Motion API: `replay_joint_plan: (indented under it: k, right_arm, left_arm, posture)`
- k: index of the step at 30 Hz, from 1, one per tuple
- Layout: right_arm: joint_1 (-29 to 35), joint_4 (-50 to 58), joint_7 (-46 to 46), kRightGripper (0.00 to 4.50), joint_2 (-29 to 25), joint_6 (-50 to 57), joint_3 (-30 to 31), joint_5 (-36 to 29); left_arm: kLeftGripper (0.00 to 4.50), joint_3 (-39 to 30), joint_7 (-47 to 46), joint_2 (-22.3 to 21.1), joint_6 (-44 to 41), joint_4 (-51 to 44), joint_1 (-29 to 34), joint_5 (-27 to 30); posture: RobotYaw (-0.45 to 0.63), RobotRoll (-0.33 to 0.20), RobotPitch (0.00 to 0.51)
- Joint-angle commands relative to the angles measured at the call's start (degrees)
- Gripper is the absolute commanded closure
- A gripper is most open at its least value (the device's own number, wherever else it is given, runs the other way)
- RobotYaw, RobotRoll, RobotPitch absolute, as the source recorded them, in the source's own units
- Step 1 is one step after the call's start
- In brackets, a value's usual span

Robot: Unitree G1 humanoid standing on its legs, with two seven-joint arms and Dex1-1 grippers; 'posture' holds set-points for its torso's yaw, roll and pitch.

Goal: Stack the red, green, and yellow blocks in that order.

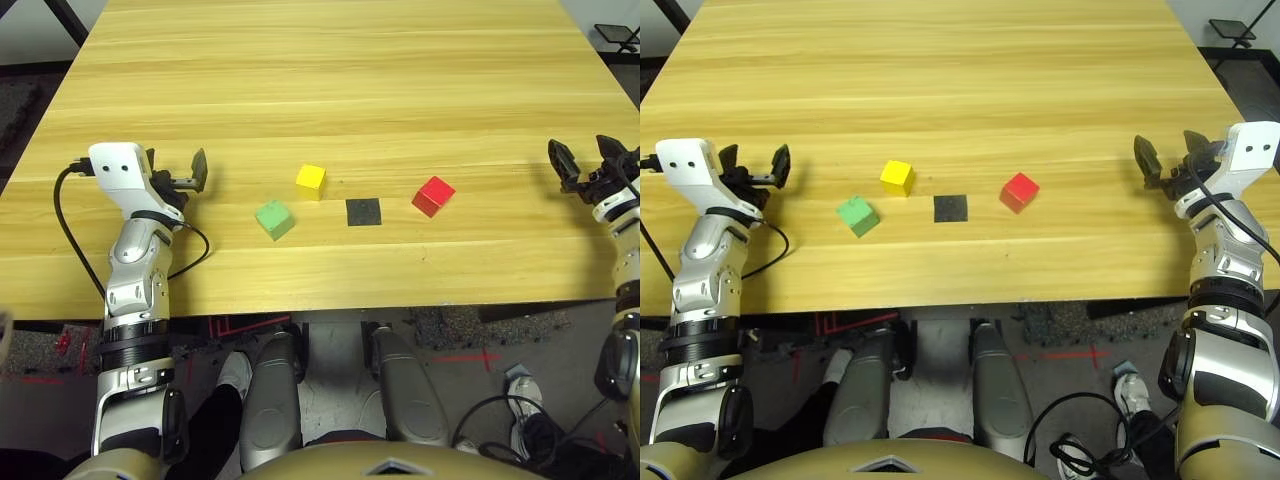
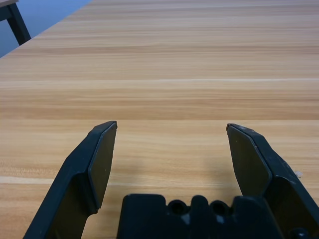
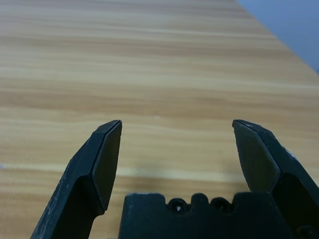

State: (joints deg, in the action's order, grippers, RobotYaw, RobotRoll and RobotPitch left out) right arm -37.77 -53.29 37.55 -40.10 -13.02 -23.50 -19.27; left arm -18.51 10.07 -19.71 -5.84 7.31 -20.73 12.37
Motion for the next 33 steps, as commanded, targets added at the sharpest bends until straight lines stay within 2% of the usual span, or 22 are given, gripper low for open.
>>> replay_joint_plan:
  k: [1,4,7,14,19,21,26,33]
  right_arm:
    - [-0.18,-2.13,-0.58,0.00,-1.16,-0.42,-1.08,-0.10]
    - [-0.20,-2.12,-0.87,0.00,-1.80,-0.45,-0.57,0.70]
    - [-0.72,3.12,4.24,0.00,-2.61,4.53,1.41,-0.12]
    - [5.99,29.71,19.95,0.00,-6.30,25.51,7.90,-6.57]
    - [9.05,44.28,23.44,0.00,-8.01,38.44,11.24,-10.86]
    - [9.58,48.16,22.77,0.00,-7.83,41.84,12.33,-11.30]
    - [10.54,53.91,20.17,0.00,-6.66,46.71,15.25,-10.67]
    - [12.49,55.74,19.58,0.00,-4.89,45.41,20.20,-7.62]
  left_arm:
    - [0.02,-0.46,-1.18,0.45,0.49,1.23,1.64,-0.46]
    - [0.02,-0.71,-0.36,-0.29,-0.06,0.87,1.90,0.50]
    - [0.02,-0.61,6.76,-5.53,-5.34,-3.48,0.40,4.82]
    - [0.02,2.16,33.01,-21.32,-12.31,-7.96,-5.10,15.93]
    - [0.02,6.68,47.17,-27.58,-14.79,-11.61,-6.36,19.43]
    - [0.02,8.75,50.18,-29.01,-16.73,-12.90,-6.51,19.93]
    - [0.02,12.07,52.99,-29.39,-20.62,-16.16,-7.41,20.69]
    - [0.02,15.62,55.21,-28.52,-20.85,-19.23,-6.12,19.73]
  posture:
    - [0.05,-0.076,0.235]
    - [0.05,-0.072,0.241]
    - [0.05,-0.070,0.248]
    - [0.07,-0.081,0.247]
    - [0.09,-0.087,0.246]
    - [0.09,-0.088,0.246]
    - [0.11,-0.080,0.247]
    - [0.13,-0.078,0.254]
